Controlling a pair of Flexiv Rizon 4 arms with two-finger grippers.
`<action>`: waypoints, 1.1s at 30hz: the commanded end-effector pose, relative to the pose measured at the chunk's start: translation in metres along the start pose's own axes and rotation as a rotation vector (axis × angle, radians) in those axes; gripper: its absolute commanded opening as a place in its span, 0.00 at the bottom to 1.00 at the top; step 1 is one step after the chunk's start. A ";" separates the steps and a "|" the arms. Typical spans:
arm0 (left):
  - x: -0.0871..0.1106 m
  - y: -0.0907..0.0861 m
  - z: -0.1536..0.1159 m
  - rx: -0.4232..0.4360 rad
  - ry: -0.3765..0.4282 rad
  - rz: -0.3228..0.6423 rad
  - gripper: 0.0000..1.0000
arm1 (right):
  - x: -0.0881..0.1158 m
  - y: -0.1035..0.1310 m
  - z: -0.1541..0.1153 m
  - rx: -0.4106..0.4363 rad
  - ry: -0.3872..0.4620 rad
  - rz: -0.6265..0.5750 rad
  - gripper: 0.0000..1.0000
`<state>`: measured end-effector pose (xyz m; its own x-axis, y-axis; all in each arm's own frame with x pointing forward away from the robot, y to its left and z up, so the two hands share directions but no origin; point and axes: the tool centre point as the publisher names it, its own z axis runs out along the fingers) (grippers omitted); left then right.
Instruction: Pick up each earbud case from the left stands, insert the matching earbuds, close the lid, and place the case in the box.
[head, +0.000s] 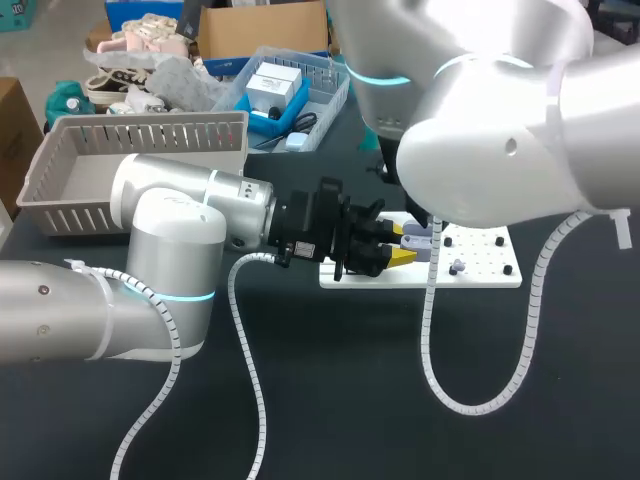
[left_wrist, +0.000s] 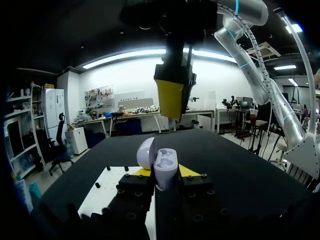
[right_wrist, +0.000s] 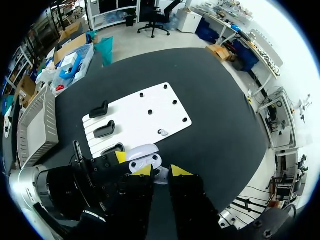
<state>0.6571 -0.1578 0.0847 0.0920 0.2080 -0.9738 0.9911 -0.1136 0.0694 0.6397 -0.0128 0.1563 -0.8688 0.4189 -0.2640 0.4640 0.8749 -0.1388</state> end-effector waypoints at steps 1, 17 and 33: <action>0.000 -0.001 0.000 -0.003 0.000 0.001 0.00 | -0.001 0.001 0.007 -0.012 0.006 0.000 0.00; 0.000 -0.001 0.000 -0.003 0.000 0.001 0.00 | -0.001 0.005 0.017 -0.009 0.021 -0.006 0.00; 0.000 -0.001 0.000 -0.003 0.000 0.001 0.00 | -0.001 0.010 0.024 -0.003 0.037 -0.020 0.00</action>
<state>0.6571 -0.1578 0.0847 0.0920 0.2080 -0.9738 0.9911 -0.1136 0.0694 0.6476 -0.0129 0.1333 -0.8835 0.4094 -0.2277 0.4450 0.8852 -0.1354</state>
